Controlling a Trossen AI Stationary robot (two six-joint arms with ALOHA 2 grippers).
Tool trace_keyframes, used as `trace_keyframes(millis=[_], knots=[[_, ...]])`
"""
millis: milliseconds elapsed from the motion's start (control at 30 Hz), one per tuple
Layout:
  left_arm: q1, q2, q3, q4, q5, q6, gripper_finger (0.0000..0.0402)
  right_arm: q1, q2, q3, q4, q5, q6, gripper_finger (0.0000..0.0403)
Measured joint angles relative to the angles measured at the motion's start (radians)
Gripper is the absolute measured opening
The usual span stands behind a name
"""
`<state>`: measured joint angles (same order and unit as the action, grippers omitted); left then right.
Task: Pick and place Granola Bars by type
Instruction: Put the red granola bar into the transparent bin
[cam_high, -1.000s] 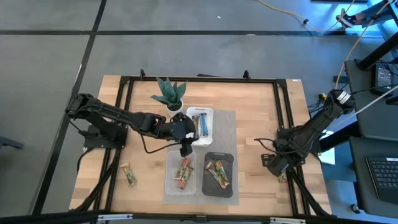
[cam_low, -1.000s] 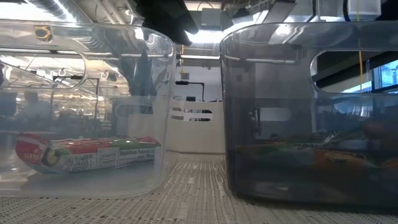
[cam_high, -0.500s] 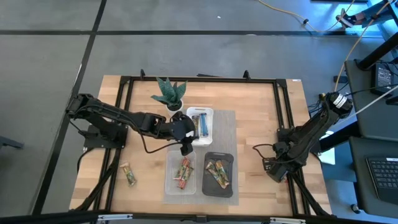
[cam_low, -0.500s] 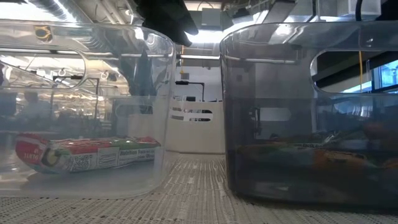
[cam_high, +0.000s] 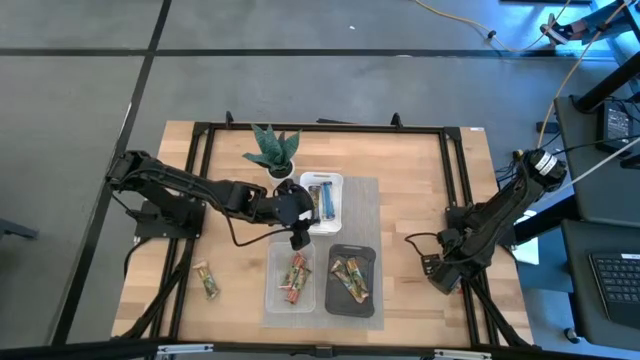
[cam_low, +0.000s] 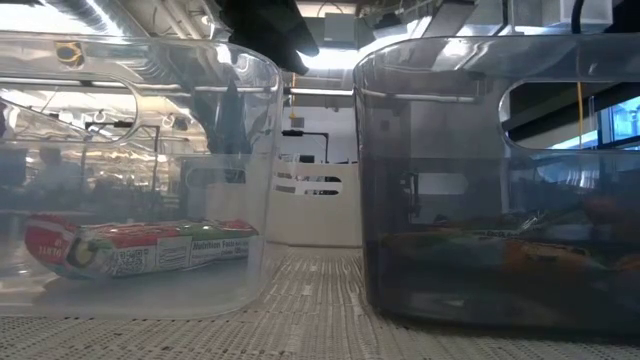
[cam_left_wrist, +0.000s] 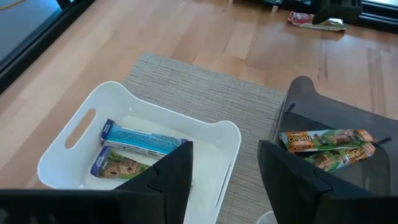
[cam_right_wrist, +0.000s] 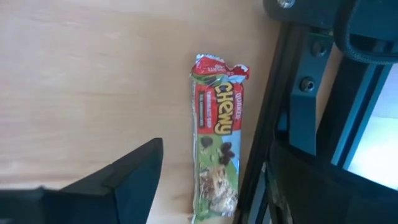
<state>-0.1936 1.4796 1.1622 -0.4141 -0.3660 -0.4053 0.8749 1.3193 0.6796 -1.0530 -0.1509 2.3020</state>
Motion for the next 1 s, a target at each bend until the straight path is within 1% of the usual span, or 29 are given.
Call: trace_keyframes(millis=[367,567,1000], knots=[[0.0,0.0,0.0,0.001,0.0,0.0,0.0173,0.0,0.15,0.0,0.038,0.003,-0.003,0.0286],[0.0,0.0,0.0,0.001,0.0,0.0,0.0172,0.0,0.205,0.005,0.061,0.004,-0.007,0.0283],[0.0,0.0,0.0,0.004,0.0,-0.001,0.0174,0.0,0.216,0.002,0.089,0.029,-0.003,0.0283]])
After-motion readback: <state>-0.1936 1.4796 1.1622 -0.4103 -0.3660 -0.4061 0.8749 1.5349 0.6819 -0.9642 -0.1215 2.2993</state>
